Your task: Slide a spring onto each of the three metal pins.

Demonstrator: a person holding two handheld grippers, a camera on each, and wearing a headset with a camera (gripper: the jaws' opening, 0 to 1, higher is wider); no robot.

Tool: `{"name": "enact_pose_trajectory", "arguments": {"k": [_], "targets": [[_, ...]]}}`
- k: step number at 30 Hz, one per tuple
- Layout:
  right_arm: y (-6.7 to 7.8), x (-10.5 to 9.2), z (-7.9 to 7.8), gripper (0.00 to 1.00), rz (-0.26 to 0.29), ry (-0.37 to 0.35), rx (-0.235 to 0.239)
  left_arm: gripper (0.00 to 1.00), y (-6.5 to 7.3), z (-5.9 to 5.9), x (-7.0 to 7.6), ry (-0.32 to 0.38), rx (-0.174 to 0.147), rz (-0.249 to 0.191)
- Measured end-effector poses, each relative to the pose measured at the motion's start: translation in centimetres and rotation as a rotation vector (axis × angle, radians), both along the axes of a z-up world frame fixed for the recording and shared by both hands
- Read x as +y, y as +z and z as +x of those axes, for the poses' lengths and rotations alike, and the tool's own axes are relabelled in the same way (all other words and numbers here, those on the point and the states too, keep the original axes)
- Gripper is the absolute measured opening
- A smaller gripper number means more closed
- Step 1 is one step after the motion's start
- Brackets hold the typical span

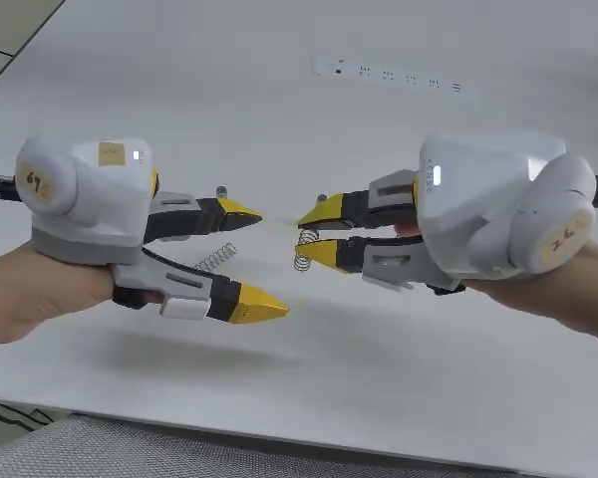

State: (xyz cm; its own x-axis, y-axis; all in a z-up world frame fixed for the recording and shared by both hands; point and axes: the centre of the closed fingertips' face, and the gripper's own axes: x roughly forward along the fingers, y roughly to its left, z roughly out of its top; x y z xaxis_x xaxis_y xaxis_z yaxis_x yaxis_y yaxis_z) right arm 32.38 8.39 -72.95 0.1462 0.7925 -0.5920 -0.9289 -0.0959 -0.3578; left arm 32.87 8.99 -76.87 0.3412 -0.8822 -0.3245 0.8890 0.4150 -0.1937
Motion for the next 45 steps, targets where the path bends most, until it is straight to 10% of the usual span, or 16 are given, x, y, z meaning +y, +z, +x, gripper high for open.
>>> {"name": "enact_pose_trajectory", "arguments": {"k": [19,32,45], "targets": [[-0.2,-0.5,1.2,0.12,-0.011,-0.036,-0.014,0.86,-0.6,-0.2,4.0,0.112,0.024,0.002],[-0.7,-1.1,1.9,0.12,-0.018,-0.066,-0.016,0.97,-1.2,0.4,7.5,0.229,-0.028,0.021],[-1.1,-1.5,3.6,0.12,-0.039,-0.085,-0.024,0.97,-1.3,0.8,8.0,0.255,-0.023,0.03]]}}
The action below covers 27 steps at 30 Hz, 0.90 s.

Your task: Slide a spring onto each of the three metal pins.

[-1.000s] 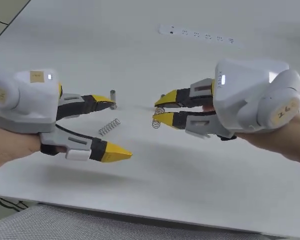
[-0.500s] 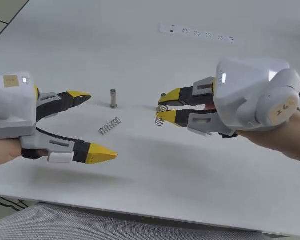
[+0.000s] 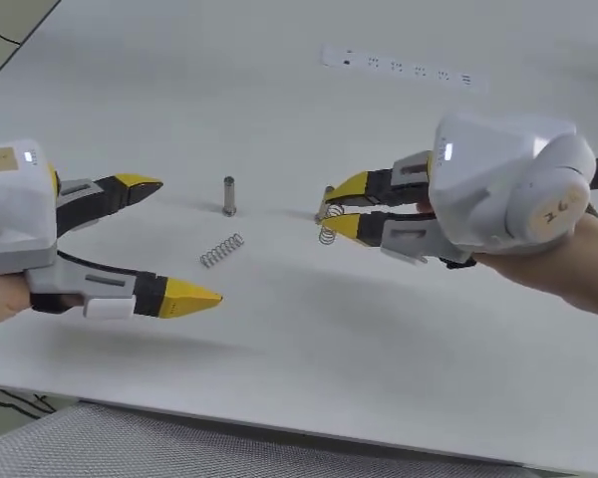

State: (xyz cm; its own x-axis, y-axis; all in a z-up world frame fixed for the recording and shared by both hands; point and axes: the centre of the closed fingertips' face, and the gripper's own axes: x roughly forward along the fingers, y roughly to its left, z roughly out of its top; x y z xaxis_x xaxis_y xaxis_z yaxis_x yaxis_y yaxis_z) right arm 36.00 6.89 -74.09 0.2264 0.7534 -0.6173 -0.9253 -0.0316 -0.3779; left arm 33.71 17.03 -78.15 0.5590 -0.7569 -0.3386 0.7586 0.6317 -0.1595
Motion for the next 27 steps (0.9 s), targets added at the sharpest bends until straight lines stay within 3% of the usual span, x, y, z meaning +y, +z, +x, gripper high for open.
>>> {"name": "enact_pose_trajectory", "arguments": {"k": [7,14,27], "targets": [[0.4,-0.2,2.7,0.12,-0.004,-0.047,-0.019,0.97,0.0,0.1,0.4,0.014,0.004,-0.005],[0.4,0.2,4.4,0.12,-0.007,-0.071,-0.028,0.97,-0.1,0.3,1.0,0.029,0.001,0.0],[-0.6,0.1,7.1,0.12,0.013,-0.152,0.006,0.97,-0.5,-0.1,1.5,0.044,0.008,0.006]]}}
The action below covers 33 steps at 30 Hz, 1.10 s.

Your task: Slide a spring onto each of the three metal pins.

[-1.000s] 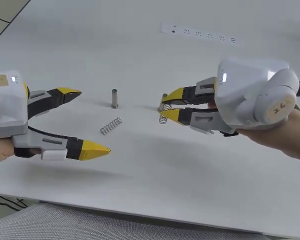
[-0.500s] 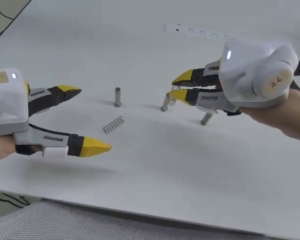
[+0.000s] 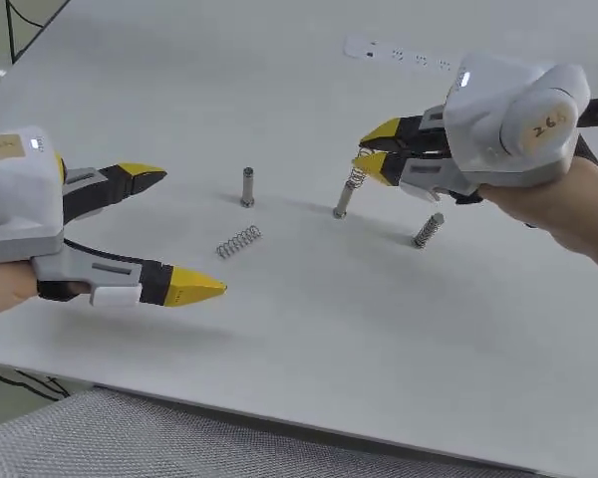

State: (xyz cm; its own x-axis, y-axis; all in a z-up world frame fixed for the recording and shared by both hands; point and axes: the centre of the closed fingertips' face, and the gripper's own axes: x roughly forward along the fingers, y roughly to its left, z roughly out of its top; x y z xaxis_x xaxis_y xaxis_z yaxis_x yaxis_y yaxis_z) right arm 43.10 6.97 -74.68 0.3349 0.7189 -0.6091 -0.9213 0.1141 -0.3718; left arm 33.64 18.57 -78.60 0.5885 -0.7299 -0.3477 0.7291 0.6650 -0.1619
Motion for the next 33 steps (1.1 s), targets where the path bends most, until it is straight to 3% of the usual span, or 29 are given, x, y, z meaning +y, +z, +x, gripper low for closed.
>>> {"name": "enact_pose_trajectory", "arguments": {"k": [12,33], "targets": [[-0.7,-0.3,0.8,0.12,0.013,-0.039,0.031,0.97,0.0,0.1,0.2,0.003,0.0,0.001],[-1.8,0.1,0.8,0.12,-0.004,-0.024,0.059,0.97,0.1,0.3,0.0,0.003,0.006,-0.006]]}}
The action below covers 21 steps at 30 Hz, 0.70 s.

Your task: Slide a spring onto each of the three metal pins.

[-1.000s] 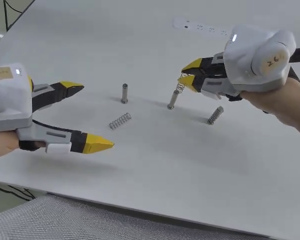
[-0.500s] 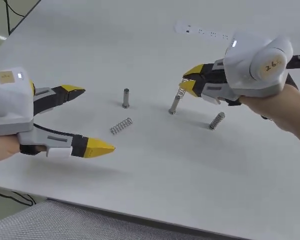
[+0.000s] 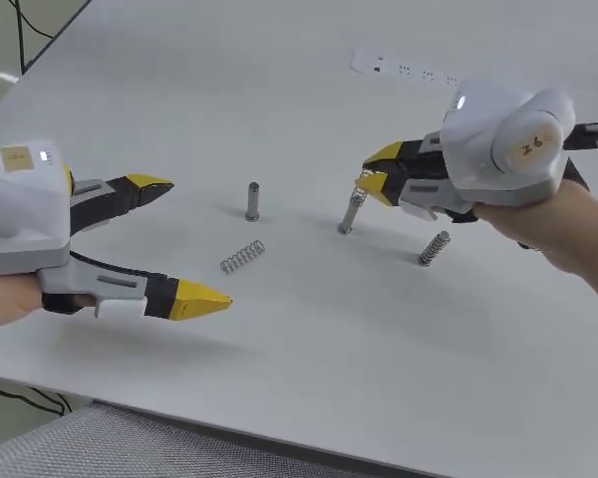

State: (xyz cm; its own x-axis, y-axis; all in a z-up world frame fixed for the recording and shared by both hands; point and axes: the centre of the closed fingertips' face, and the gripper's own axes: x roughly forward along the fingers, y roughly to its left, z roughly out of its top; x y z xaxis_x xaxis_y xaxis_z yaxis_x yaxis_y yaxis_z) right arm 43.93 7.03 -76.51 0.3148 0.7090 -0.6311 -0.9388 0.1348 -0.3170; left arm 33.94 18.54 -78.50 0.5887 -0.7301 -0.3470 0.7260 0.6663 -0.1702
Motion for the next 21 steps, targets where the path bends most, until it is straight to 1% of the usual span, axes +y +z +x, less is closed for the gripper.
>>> {"name": "enact_pose_trajectory", "arguments": {"k": [2,4,8,10,17,20,21], "targets": [[-0.1,0.0,0.0,0.12,0.004,-0.005,0.009,0.97,0.0,-0.1,0.0,0.0,0.003,0.0],[-0.3,0.0,0.0,0.12,-0.003,-0.006,0.007,0.97,0.0,-0.1,0.0,0.0,0.003,-0.001],[-1.0,0.1,-0.1,0.12,-0.022,-0.005,0.017,0.97,0.0,-0.2,-0.1,0.0,0.003,-0.002],[-1.6,0.0,-0.2,0.12,-0.037,-0.01,0.03,0.97,0.0,-0.2,0.0,0.001,0.003,-0.002],[-2.9,0.4,-0.8,0.12,-0.083,0.008,0.036,0.97,0.1,-0.2,0.1,0.003,0.005,-0.003],[-3.7,0.4,-1.1,0.12,-0.121,0.018,0.038,0.97,0.0,-0.3,0.1,0.001,0.006,-0.002],[-4.0,0.4,-1.2,0.12,-0.133,0.019,0.046,0.97,0.0,-0.3,0.1,0.001,0.007,-0.002]]}}
